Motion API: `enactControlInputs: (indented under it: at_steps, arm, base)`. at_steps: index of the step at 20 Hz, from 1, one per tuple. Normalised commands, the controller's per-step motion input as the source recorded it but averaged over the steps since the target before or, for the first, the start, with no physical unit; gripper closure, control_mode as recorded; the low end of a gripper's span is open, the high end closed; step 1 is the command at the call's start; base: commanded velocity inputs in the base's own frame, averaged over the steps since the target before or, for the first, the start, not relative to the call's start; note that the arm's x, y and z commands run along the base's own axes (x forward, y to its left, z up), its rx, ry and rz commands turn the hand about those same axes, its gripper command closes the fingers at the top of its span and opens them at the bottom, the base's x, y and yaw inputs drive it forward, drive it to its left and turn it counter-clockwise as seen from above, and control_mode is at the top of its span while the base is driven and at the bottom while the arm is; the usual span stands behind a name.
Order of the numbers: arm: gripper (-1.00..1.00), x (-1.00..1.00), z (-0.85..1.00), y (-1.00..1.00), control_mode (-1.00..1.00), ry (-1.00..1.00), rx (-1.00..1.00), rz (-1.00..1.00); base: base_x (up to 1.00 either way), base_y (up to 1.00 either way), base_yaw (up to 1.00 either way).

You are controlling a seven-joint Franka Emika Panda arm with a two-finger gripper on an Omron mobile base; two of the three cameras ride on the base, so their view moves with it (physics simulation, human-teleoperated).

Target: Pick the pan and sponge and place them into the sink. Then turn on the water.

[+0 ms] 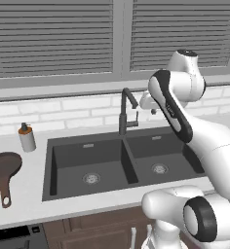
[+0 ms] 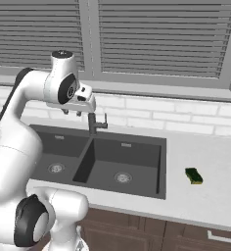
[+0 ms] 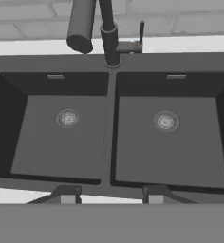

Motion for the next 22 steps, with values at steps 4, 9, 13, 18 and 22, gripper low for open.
enactControlInputs:
  at_steps: [4,9,13,18,22]
  arm:
    - [-1.0,-0.27,0.0,0.0,-1.0,0.0,0.0,0.0]
    - [-1.0,-0.96,-0.04,0.36,-1.0,0.0,-0.01,0.07]
    - [-1.0,-0.92,-0.01,0.66,-1.0,0.0,-0.02,0.03]
    - [-1.0,-0.29,0.0,1.0,-1.0,0.11,-0.02,0.0]
    - [-1.0,0.0,0.0,1.0,-1.0,0.14,0.0,0.0]
  base:
    - [0.0,0.0,0.0]
    - [0.0,0.0,0.0]
    - [0.0,0.0,0.0]
    - [0.0,0.0,0.0]
    - [0.0,0.0,0.0]
